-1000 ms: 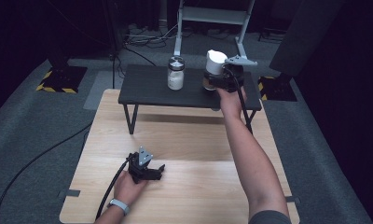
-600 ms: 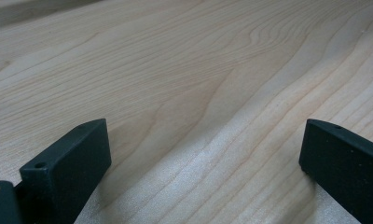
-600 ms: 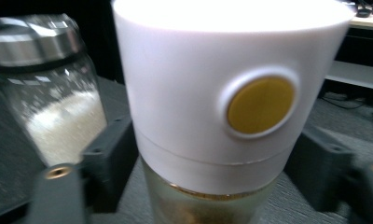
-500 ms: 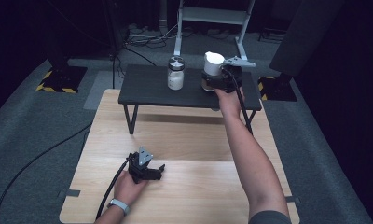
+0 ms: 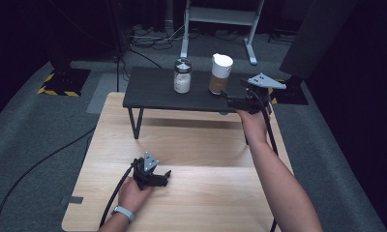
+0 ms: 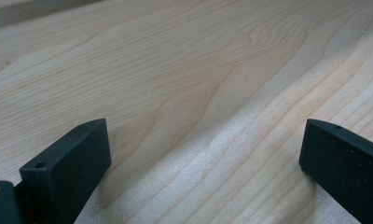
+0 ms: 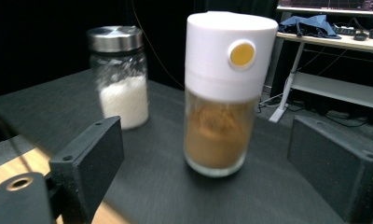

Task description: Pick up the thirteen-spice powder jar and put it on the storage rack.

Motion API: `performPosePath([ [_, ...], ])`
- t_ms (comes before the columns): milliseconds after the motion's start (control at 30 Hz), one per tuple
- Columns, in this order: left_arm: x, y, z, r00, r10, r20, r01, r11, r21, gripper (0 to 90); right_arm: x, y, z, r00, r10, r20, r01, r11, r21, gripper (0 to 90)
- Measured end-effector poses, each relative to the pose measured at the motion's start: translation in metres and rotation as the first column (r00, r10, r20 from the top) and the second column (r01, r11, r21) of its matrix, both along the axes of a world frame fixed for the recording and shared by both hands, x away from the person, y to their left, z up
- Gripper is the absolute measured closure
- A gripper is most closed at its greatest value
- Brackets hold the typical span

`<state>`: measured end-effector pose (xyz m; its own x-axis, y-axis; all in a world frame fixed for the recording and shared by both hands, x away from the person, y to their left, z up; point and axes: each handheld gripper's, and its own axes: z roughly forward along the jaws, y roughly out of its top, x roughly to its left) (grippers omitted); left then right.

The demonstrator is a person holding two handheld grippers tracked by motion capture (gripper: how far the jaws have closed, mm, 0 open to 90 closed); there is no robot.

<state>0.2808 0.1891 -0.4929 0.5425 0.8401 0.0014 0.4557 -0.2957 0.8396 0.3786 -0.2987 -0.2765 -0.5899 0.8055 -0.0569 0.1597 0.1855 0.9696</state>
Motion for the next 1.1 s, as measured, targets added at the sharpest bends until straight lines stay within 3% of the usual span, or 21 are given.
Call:
performPosePath([
  [267,0.0,0.0,0.0,1.0,0.0,0.0,0.0,1.0,0.0,1.9,-0.031,-0.02,-0.018,0.9996,0.027,-0.004,-0.027,0.9996,-0.002,10.4],
  [667,0.0,0.0,0.0,1.0,0.0,0.0,0.0,1.0,0.0,1.8,-0.067,-0.034,-0.08,0.9968,0.068,-0.041,-0.069,0.9969,-0.036,9.4],
  [800,0.0,0.0,0.0,1.0,0.0,0.0,0.0,1.0,0.0,1.8,-0.078,-0.039,-0.105,0.9961,0.064,-0.06,-0.068,0.9957,-0.063,8.4],
  [933,0.0,0.0,0.0,1.0,0.001,0.001,-0.001,1.0,-0.001,1.9,-0.09,-0.036,-0.126,0.9965,0.018,-0.081,-0.027,0.9931,-0.114,4.7],
  [1100,0.0,0.0,0.0,1.0,0.0,0.001,0.0,1.0,0.0,1.9,-0.095,-0.037,-0.149,0.9918,0.009,-0.128,-0.029,0.9868,-0.159,4.1],
])
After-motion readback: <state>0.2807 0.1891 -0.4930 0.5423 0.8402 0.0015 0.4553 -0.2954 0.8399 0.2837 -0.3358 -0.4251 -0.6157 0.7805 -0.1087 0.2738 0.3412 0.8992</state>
